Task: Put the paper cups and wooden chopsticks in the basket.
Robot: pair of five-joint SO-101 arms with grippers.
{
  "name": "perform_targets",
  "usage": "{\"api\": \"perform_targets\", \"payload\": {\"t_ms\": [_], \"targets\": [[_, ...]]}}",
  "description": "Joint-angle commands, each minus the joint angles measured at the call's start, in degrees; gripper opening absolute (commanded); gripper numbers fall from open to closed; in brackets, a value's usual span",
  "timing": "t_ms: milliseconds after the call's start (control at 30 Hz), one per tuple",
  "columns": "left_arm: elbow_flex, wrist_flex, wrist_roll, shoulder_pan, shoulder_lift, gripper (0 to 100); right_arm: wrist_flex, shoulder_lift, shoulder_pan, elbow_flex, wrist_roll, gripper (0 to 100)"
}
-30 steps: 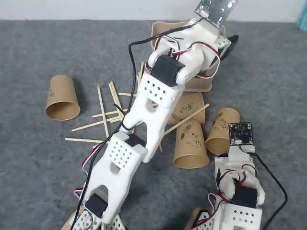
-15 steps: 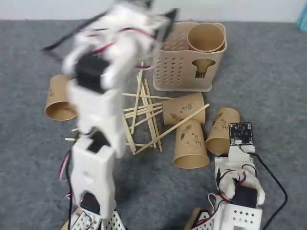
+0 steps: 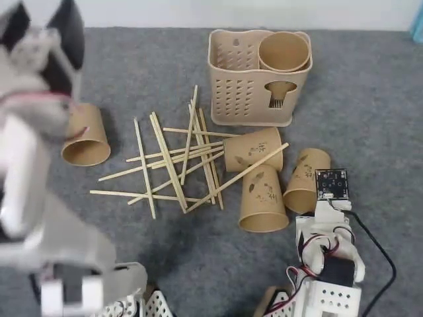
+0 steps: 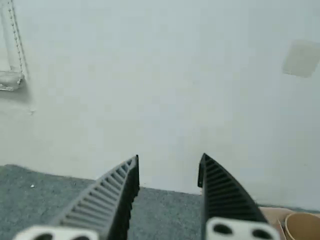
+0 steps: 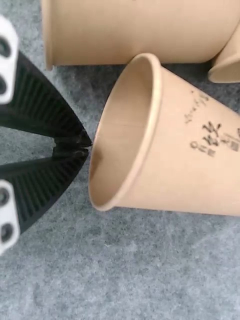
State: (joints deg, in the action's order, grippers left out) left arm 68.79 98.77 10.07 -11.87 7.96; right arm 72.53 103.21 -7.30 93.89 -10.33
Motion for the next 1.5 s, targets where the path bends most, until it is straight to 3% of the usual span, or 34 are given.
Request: {"api": "perform_targets", "payload": {"t_ms": [0, 267, 567, 667, 867, 1100, 1300, 1467], "targets": [[-19.82, 1.14, 0.88, -0.70, 17.41, 19, -0.75, 0.75, -0.31, -0.26, -0.79, 0.9], [-55.08, -0.62, 1.05, -0.70, 37.10, 19, -0.66, 0.75, -0.40, -0.26, -0.79, 0.9], [-99.38, -20.48, 1.14, -0.70, 62.77, 19, -0.66, 0.75, -0.57, -0.26, -0.79, 0.9], [-105.19, -24.53, 1.14, -2.64, 66.90, 19, -0.66, 0.75, -0.57, -0.26, -0.79, 0.9], [-112.31, -28.04, 1.05, -6.51, 62.33, 19, -0.66, 0.66, -0.40, -0.26, -0.79, 0.9], [-122.24, -42.64, 1.14, -6.77, 48.70, 19, -0.66, 0.66, -0.57, -0.26, -0.79, 0.9], [-127.08, -53.54, 3.87, -11.34, 41.58, 20, -0.66, 0.66, -0.48, -0.26, -0.79, 0.9], [-135.25, -62.51, 5.36, -11.96, 41.05, 29, -0.66, 0.66, -0.40, -0.26, -0.79, 0.9]]}}
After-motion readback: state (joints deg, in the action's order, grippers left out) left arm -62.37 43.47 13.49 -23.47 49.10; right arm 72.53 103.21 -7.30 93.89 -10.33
